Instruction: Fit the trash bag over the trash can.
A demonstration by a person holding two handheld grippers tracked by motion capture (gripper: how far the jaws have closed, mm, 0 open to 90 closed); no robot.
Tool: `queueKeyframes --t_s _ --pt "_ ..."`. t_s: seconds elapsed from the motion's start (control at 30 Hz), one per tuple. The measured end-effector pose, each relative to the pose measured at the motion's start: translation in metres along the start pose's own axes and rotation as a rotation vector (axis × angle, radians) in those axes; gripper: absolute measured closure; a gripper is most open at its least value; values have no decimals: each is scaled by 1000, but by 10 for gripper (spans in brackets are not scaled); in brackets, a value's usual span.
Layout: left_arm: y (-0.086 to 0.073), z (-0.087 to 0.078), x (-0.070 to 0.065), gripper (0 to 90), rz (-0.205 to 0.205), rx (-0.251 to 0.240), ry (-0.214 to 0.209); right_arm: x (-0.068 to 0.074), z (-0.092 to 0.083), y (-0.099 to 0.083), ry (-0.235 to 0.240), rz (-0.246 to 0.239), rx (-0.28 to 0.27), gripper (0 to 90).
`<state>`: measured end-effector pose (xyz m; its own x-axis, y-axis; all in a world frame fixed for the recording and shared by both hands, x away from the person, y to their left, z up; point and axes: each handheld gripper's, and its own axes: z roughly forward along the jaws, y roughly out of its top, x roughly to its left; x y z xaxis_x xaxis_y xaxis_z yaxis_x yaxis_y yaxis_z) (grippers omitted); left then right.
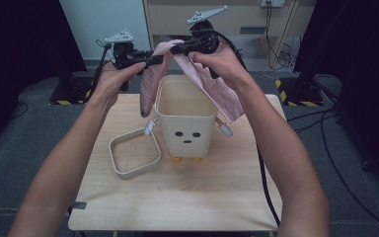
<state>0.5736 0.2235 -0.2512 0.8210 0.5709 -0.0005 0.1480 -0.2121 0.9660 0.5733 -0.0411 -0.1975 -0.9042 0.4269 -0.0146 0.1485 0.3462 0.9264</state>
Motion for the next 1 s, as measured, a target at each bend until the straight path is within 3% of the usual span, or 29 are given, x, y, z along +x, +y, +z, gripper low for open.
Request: queueKeyframes --t_s 0.03,0.2,0.43,0.53,0.7,1.0 --pt "1 -2 0 749 -5 0 3 2 0 0 -5 -13 11 899" --pt "4 -11 0 852 -8 7 58 12 7 -3 -16 -63 59 867" --pt "8 -30 8 872 -13 -8 98 27 7 -9 -35 -88 105 470" --pt "9 -36 13 874 -20 -7 122 30 1 -13 -41 -86 121 401" --pt "11 -45 21 874 -17 5 167 35 -11 -19 -45 -101 149 356" --pt "10 -54 39 885 -35 -42 146 31 -31 -32 -58 -63 121 341"
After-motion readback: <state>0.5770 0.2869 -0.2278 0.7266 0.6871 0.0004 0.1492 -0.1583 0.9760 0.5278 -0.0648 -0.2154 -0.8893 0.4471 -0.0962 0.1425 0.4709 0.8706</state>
